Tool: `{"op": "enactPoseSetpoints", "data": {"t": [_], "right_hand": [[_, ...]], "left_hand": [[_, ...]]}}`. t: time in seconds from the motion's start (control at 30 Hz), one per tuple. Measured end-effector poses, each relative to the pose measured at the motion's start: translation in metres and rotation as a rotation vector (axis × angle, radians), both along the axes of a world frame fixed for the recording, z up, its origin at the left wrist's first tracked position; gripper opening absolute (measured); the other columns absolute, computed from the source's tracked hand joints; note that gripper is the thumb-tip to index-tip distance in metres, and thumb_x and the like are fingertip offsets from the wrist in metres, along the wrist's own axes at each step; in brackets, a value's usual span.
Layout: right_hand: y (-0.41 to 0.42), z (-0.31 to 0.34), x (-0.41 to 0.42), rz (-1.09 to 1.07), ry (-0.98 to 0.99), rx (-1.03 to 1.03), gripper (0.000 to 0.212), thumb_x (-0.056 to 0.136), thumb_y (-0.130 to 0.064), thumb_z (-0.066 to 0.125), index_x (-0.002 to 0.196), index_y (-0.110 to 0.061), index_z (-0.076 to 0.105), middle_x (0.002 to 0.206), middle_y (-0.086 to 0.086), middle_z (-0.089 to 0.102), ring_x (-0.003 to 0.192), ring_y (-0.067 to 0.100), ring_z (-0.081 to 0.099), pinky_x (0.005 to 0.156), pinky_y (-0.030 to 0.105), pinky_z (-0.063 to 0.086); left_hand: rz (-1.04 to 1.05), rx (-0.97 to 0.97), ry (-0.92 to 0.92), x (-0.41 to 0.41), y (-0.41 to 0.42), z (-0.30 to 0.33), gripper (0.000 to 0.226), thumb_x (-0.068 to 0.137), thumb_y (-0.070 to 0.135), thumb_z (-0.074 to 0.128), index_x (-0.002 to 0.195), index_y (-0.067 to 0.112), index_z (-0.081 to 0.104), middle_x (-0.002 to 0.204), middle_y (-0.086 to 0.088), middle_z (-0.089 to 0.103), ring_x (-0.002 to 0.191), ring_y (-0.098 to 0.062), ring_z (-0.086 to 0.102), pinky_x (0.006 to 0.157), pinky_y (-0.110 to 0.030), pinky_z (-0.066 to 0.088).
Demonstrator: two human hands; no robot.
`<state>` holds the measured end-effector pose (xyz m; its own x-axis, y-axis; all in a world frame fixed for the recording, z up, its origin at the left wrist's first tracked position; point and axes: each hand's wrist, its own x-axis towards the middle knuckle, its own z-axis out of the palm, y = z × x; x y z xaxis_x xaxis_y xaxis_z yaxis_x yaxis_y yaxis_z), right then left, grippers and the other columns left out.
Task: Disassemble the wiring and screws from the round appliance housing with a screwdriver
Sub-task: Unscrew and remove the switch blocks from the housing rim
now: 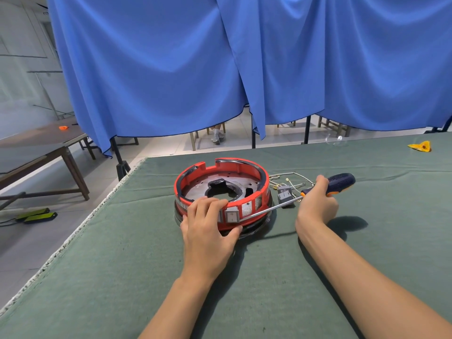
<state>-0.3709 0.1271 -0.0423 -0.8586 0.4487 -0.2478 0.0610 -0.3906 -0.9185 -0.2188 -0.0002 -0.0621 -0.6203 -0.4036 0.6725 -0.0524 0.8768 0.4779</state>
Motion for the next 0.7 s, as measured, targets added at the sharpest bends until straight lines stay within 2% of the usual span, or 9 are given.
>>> {"op": "enactPoseSetpoints", "data": {"t": [0.3,0.57,0.7], "right_hand": [[0.0025,0.0003,0.0099,0.003,0.021,-0.008,0.033,0.086,-0.044,0.052,0.064,-0.018,0.052,0.057,-0.008,0.056,0.053,0.01,0.05,0.049,0.029,0.034],[-0.0004,0.0004,0.0056,0.007,0.025,-0.046,0.031,0.085,-0.045,0.054,0.065,-0.021,0.055,0.057,-0.011,0.057,0.049,0.004,0.05,0.045,0.02,0.035],[0.0009,0.0024,0.0084,0.007,0.027,-0.059,0.03,0.085,-0.045,0.054,0.066,-0.021,0.055,0.056,-0.01,0.056,0.051,0.007,0.049,0.049,0.024,0.034]], "left_hand": [[-0.009,0.021,-0.003,0.0016,0.0008,0.0011,0.051,0.065,0.024,0.082,0.112,0.023,0.061,0.116,0.01,0.053,0.119,-0.01,0.038,0.093,-0.059,0.039],[-0.011,0.024,0.0,-0.0005,0.0005,0.0021,0.05,0.065,0.023,0.082,0.111,0.023,0.062,0.115,0.009,0.054,0.118,-0.011,0.039,0.093,-0.059,0.039],[-0.006,0.033,-0.009,-0.0002,0.0003,0.0021,0.05,0.066,0.024,0.082,0.112,0.023,0.062,0.116,0.009,0.054,0.119,-0.011,0.038,0.094,-0.059,0.038]]}}
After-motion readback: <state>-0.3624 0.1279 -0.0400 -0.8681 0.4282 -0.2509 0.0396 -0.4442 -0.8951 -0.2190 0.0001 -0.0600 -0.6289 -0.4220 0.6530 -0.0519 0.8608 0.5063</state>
